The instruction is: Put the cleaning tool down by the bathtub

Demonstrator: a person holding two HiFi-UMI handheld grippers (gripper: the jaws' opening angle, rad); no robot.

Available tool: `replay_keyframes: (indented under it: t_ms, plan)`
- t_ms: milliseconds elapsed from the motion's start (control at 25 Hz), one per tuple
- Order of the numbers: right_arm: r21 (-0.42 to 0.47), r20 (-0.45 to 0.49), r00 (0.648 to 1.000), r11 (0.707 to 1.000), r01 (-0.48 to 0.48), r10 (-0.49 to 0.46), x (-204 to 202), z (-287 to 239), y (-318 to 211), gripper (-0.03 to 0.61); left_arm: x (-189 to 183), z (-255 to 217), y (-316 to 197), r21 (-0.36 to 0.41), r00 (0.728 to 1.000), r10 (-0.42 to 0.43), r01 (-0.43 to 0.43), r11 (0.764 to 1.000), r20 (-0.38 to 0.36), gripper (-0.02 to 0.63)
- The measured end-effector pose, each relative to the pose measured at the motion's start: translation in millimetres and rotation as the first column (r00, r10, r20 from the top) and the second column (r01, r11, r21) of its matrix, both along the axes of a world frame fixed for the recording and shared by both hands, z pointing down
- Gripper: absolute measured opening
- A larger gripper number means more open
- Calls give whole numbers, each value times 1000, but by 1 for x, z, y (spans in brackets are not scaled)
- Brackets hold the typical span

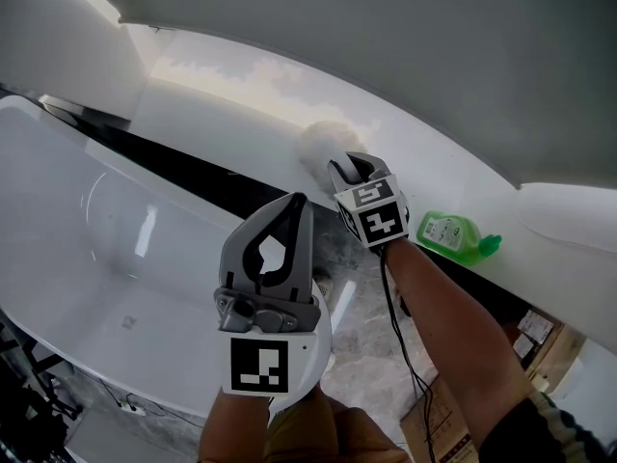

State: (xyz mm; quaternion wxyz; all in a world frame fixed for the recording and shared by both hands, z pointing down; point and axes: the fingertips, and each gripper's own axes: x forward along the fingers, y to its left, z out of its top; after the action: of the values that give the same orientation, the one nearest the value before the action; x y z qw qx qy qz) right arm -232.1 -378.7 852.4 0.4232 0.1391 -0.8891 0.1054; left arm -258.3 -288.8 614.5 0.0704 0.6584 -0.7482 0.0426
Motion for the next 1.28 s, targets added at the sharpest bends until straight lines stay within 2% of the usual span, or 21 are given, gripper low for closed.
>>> replay_keyframes:
  t_ms: [80,120,200,320,400,600,1080,1280]
  plan:
    - [-6,13,1000,1000,12,-12,0,-1,2,98,0,-2,1,8,1000,-2,2,1000,-1,6]
    - [-10,21,999,1000,27,-26,-1,-1,4,125,0,-3,1,13,1000,-1,1,1000,1,6]
    - [-9,40,998,998,58,-57,-5,-3,9,229,0,-2,2,16,1000,1,-1,1000,4,6]
    - [50,72,995,997,64,-68,-10,-9,10,295,-2,0,4,11,1000,1,-1,1000,-1,6]
    - [75,86,995,996,48,-54,-8,-13,8,295,-2,2,5,11,1000,7,-7,1000,-2,6]
    - [66,115,993,998,22,-30,-4,-16,5,295,-3,6,4,10,1000,3,-3,1000,-20,6]
    - [97,167,984,994,43,-59,-1,-42,8,295,2,-2,-8,25,999,30,-29,999,-44,6]
    - [106,234,971,994,34,-58,1,-67,15,295,5,-14,-12,29,998,45,-44,999,-37,6]
